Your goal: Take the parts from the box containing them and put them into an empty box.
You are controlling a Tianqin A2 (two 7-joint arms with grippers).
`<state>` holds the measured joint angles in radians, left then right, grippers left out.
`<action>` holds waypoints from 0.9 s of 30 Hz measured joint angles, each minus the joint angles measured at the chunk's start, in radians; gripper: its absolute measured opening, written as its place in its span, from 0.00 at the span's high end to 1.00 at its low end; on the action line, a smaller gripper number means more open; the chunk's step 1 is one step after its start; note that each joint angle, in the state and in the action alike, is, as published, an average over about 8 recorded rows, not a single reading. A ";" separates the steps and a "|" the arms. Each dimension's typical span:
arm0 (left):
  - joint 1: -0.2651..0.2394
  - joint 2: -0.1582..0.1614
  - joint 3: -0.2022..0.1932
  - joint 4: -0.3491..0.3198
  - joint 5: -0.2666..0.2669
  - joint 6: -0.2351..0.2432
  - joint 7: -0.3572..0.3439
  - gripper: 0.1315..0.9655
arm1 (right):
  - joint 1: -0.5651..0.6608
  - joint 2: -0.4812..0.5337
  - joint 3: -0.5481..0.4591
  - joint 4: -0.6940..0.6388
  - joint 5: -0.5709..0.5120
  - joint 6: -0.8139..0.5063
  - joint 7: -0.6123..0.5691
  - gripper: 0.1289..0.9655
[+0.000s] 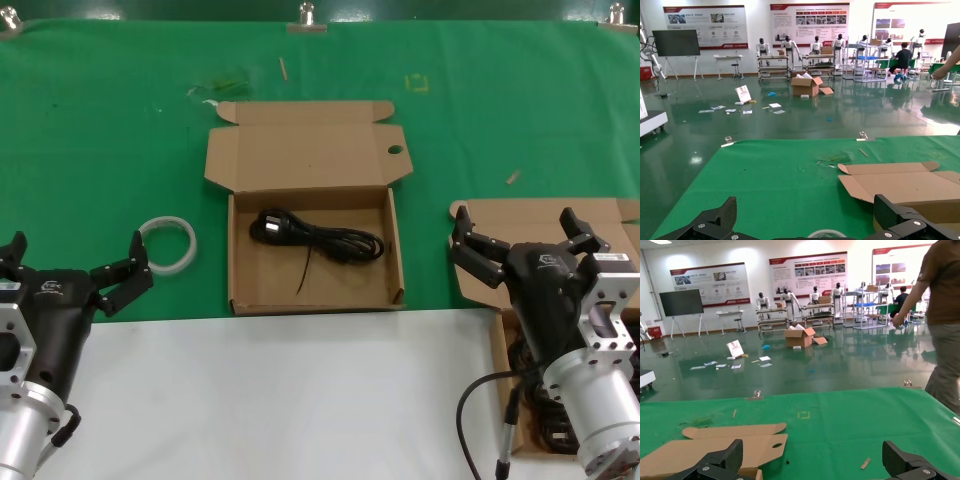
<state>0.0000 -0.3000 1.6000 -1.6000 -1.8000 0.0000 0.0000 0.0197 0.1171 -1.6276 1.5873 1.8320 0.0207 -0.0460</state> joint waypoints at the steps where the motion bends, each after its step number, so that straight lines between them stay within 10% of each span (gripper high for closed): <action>1: 0.000 0.000 0.000 0.000 0.000 0.000 0.000 0.00 | 0.000 0.000 0.000 0.000 0.000 0.000 0.000 0.00; 27: 0.000 0.000 0.000 0.000 0.000 0.000 0.000 0.00 | 0.000 0.000 0.000 0.000 0.000 0.000 0.000 0.00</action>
<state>0.0000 -0.3000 1.6000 -1.6000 -1.8000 0.0000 0.0000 0.0197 0.1171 -1.6276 1.5873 1.8320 0.0207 -0.0460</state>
